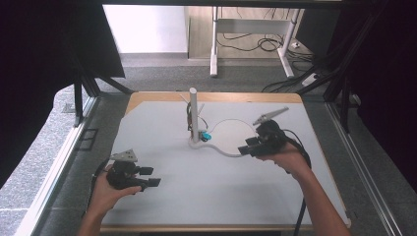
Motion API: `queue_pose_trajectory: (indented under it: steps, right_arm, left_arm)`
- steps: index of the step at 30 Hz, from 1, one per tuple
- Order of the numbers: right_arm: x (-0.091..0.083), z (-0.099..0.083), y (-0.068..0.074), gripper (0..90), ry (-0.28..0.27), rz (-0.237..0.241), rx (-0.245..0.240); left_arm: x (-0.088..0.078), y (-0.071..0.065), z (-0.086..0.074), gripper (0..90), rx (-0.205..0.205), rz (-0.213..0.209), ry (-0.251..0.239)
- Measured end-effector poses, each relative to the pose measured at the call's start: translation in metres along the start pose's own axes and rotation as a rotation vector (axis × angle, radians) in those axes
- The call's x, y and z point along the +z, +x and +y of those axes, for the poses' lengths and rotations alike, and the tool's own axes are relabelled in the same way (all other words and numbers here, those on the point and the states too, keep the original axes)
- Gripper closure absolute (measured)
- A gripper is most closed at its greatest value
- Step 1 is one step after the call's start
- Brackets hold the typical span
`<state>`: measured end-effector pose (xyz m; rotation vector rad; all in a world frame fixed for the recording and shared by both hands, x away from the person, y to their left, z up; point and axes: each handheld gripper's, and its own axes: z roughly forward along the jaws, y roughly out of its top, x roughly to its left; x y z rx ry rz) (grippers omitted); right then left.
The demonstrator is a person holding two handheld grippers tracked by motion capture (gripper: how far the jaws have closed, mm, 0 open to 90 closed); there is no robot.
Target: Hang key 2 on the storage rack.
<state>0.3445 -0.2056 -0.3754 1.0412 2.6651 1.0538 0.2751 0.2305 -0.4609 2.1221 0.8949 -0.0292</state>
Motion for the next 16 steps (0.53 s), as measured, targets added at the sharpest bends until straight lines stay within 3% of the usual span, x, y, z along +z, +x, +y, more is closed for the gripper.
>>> queue_pose_trajectory:
  steps: [1, 2, 4, 5, 7, 16]
  right_arm:
    - [0.000, 0.000, 0.000, 51.2, 0.000, 0.000, 0.000]
    - [-0.002, -0.020, 0.000, 50.7, -0.021, -0.004, 0.009]
    - [-0.003, -0.038, -0.001, 50.4, -0.043, 0.000, 0.035]
    - [-0.003, -0.038, -0.001, 50.4, -0.043, 0.000, 0.035]
    - [-0.003, -0.055, 0.000, 50.2, -0.077, 0.029, 0.050]
    - [-0.006, -0.066, 0.001, 47.0, -0.117, -0.039, 0.045]
  left_arm:
    - [0.000, 0.000, 0.000, 40.8, 0.000, 0.000, 0.000]
    - [0.002, 0.000, 0.000, 40.8, -0.001, 0.002, 0.008]
    - [0.004, 0.000, 0.001, 40.8, 0.000, 0.003, 0.013]
    - [0.004, 0.000, 0.001, 40.8, 0.000, 0.003, 0.013]
    - [0.006, 0.000, 0.002, 40.9, -0.004, 0.003, 0.017]
    - [0.009, -0.002, 0.003, 40.8, 0.000, 0.009, 0.027]
